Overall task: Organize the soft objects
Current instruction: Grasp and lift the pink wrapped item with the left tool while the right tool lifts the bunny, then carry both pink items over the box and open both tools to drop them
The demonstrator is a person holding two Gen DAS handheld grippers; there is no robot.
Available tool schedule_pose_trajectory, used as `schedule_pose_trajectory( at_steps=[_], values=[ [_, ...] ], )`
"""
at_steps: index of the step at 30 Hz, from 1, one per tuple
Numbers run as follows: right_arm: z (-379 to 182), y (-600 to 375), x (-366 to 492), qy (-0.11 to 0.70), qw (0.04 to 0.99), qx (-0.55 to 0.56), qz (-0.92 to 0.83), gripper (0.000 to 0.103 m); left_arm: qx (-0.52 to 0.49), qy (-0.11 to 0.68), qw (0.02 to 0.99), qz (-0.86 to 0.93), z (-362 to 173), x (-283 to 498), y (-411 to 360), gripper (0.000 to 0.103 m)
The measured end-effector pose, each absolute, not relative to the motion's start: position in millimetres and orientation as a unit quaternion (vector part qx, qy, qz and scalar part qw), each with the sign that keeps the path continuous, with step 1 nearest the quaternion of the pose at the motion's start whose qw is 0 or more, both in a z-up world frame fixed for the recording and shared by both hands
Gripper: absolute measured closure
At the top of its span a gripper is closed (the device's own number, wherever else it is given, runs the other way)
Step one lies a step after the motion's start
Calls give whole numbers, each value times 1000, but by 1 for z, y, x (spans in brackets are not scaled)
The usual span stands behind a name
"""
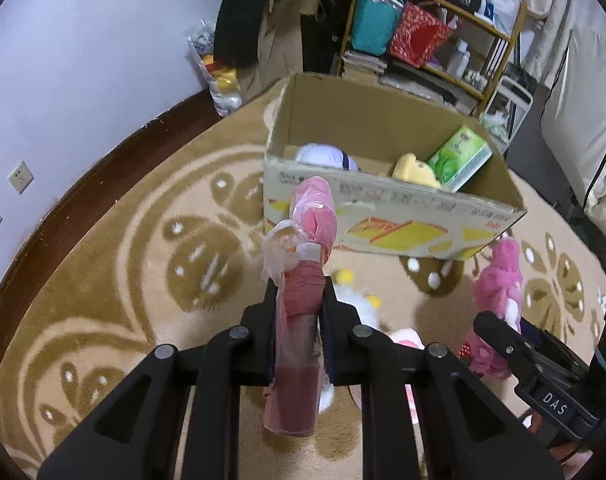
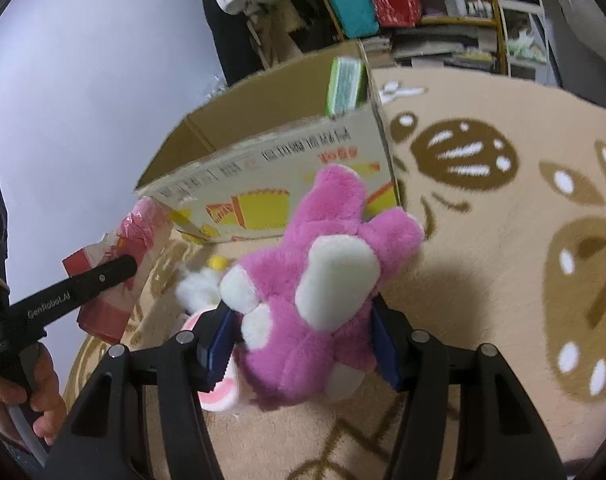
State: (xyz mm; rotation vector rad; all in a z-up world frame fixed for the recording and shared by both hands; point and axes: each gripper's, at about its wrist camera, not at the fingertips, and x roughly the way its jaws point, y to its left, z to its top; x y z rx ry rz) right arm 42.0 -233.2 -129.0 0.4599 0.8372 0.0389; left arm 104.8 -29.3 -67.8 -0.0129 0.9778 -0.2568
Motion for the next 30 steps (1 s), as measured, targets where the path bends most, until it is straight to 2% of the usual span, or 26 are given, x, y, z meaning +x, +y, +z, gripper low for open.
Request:
schedule_pose_trajectory(
  at_steps=[11, 30],
  values=[
    [-89, -221, 26, 357, 916, 179, 21, 40, -3, 419, 900, -125, -36, 86, -23, 87],
    [-39, -228, 49, 293, 942, 162, 28, 40, 11, 320, 937, -140, 31, 112, -41, 87]
  ],
)
